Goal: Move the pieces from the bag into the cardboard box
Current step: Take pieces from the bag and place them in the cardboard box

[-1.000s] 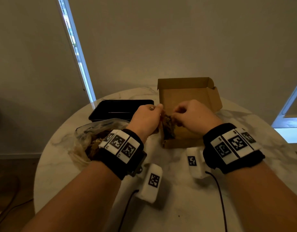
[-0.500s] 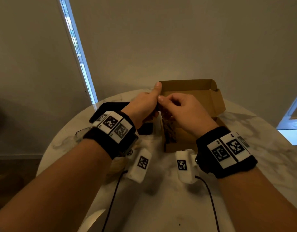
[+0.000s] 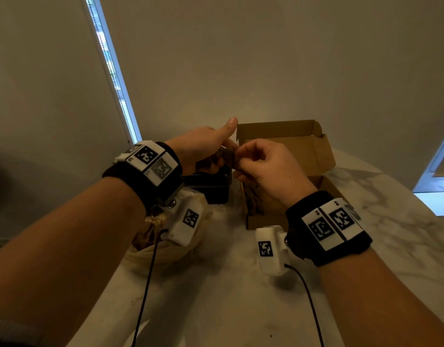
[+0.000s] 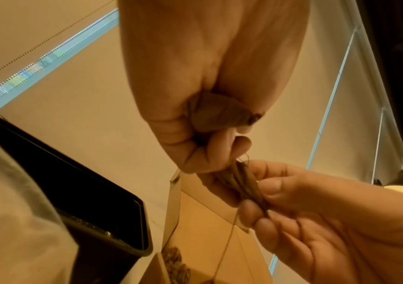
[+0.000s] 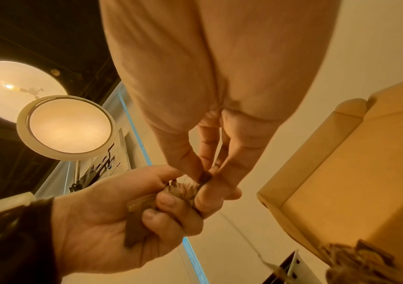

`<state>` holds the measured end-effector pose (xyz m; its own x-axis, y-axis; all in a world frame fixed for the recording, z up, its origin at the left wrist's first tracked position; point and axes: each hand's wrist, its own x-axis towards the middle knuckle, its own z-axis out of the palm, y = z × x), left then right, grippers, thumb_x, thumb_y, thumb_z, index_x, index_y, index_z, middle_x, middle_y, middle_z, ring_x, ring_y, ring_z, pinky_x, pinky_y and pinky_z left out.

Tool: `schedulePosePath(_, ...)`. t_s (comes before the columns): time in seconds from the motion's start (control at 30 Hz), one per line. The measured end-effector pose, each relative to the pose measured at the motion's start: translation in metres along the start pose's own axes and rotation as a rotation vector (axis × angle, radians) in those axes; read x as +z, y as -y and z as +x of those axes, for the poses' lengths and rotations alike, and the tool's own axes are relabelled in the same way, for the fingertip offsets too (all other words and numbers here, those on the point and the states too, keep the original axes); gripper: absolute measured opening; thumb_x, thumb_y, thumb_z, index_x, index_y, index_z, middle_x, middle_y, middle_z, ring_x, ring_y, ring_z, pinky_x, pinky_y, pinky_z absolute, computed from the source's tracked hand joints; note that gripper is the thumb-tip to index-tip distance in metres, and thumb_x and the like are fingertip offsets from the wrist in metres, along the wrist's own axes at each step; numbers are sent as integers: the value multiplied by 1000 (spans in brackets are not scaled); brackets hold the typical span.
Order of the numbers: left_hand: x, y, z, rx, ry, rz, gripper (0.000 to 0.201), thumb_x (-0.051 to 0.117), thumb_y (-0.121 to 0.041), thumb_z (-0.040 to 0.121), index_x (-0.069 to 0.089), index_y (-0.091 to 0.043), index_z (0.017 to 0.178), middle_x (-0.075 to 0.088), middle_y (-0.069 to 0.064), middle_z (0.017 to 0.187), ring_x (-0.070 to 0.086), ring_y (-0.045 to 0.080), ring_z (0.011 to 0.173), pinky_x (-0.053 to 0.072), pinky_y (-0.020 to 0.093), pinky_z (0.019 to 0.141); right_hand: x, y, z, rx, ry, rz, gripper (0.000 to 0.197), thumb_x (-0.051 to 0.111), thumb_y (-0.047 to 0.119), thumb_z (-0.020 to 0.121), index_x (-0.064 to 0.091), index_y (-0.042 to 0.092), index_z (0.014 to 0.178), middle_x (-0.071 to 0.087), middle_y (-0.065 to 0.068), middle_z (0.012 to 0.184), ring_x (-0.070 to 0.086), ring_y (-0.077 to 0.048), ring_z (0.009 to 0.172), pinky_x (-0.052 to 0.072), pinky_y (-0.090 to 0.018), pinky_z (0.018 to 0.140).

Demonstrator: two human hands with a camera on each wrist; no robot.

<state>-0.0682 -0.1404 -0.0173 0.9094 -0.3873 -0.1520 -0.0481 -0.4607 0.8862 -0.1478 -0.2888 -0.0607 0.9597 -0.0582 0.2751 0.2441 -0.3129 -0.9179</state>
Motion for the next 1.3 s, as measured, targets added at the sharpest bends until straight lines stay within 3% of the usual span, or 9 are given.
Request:
schedulePosePath(0.07,-1,0,1,-11,3,-21,71,36,-70,98,73,-10,109,61,14,91,48,11,53,41,21,42,0,-2,0,-35,-20,-59,18,65,9,93,68,21,106,71,1,99,72,-16,89,60,-33,83)
schedulePosePath(0.2,1,1,3,-10,7,-4,71,35,-68,99,73,-8,105,68,13,86,48,10,53,42,20,44,-4,-6,-1,-84,-92,-52,20,67,11,93,68,24,108,66,11,95,64,3,86,52,-16,75)
schedulePosePath(0.3,2,0,6,18,31,12,76,36,-70,98,72,-4,110,69,30,111,49,12,61,43,20,46,-7,-11,0,-94,-146,-3,17,66,11,95,67,24,107,66,12,92,61,12,76,50,-10,67)
schedulePosePath(0.4,4,-3,8,24,50,23,77,36,-69,98,69,-1,115,66,29,121,49,12,60,43,19,45,-8,-15,2,-101,-183,10,15,65,12,96,69,24,104,67,10,95,64,4,85,54,-16,75)
schedulePosePath(0.5,5,-5,8,12,58,30,78,37,-68,99,69,1,116,71,25,105,49,11,57,42,19,43,-5,-17,4,-86,-177,40,16,67,15,93,70,30,98,70,6,101,69,-17,101,59,-41,91)
schedulePosePath(0.57,4,-6,7,5,67,33,78,37,-66,100,69,4,115,73,17,93,49,10,54,42,18,43,-5,-17,3,-85,-164,60,16,67,17,91,70,32,96,70,4,104,70,-23,103,59,-47,91)
schedulePosePath(0.93,5,-4,16,18,89,37,62,44,-63,99,65,-5,100,67,9,77,47,11,53,41,20,44,-8,-20,2,-38,-103,94,17,66,6,95,66,21,104,72,-1,97,74,-13,86,60,-24,77)
schedulePosePath(1.17,-16,2,17,72,218,63,41,75,-44,77,70,-7,94,52,13,92,39,9,59,31,17,47,-9,-24,3,17,-37,104,13,70,8,93,69,19,101,76,-4,88,75,-17,85,62,-32,82)
schedulePosePath(1.3,-22,6,23,80,114,-33,57,71,-40,85,64,7,118,62,12,98,45,6,58,36,15,44,-12,-26,2,10,-77,12,9,68,16,96,73,24,95,75,1,85,73,-13,80,61,-32,81)
